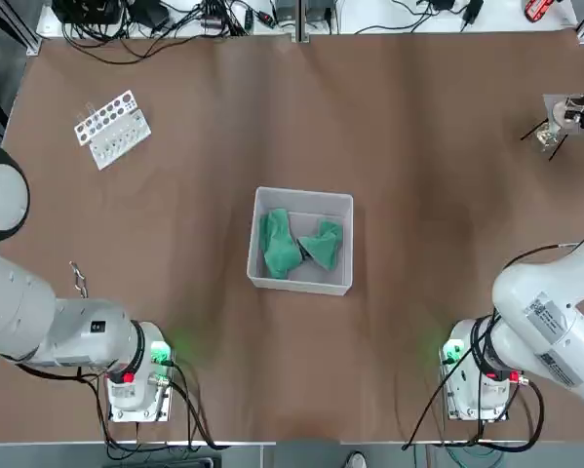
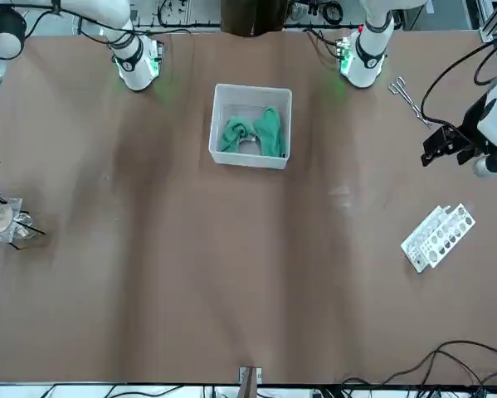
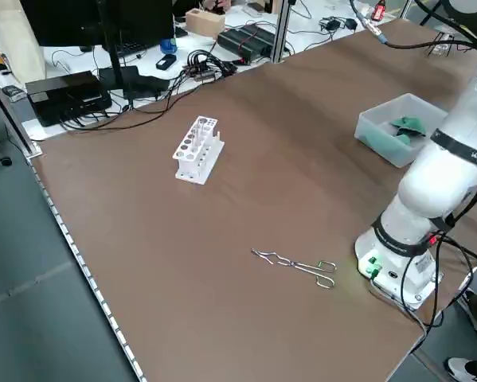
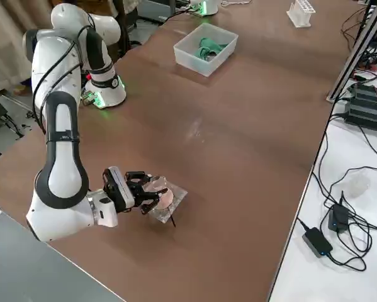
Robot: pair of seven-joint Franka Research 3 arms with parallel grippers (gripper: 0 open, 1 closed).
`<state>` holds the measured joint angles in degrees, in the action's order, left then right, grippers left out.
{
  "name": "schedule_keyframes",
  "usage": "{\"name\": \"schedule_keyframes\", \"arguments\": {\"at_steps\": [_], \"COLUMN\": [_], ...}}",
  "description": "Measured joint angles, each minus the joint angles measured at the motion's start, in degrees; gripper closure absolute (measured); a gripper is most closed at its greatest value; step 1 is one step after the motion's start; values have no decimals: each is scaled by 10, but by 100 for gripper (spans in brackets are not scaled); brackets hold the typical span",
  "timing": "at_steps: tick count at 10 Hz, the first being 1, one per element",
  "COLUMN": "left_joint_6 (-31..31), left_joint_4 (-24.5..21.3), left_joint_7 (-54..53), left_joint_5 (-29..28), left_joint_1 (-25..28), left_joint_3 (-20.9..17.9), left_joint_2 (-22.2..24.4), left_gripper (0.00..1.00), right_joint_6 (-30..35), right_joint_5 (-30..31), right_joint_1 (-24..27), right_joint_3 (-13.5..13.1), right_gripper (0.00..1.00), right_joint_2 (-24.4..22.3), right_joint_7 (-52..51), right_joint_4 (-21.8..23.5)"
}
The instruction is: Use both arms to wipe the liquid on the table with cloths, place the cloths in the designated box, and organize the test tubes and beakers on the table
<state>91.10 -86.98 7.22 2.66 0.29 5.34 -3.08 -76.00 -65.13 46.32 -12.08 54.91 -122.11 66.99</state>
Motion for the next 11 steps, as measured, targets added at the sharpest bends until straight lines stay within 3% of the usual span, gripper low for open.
{"name": "schedule_keyframes", "arguments": {"at_steps": [4,6,11], "left_joint_6": [0,0,1], "left_joint_4": [0,0,0], "left_joint_7": [0,0,0], "left_joint_5": [0,0,0], "left_joint_1": [0,0,0], "left_joint_3": [0,0,0], "left_joint_2": [0,0,0], "left_gripper": [1,1,1], "right_joint_6": [0,0,10], "right_joint_5": [0,0,0], "right_joint_1": [0,0,31], "right_joint_3": [2,2,1], "right_gripper": [25,0,0], "right_joint_2": [0,0,1], "right_joint_7": [0,1,3], "right_joint_4": [-1,-1,-20]}}
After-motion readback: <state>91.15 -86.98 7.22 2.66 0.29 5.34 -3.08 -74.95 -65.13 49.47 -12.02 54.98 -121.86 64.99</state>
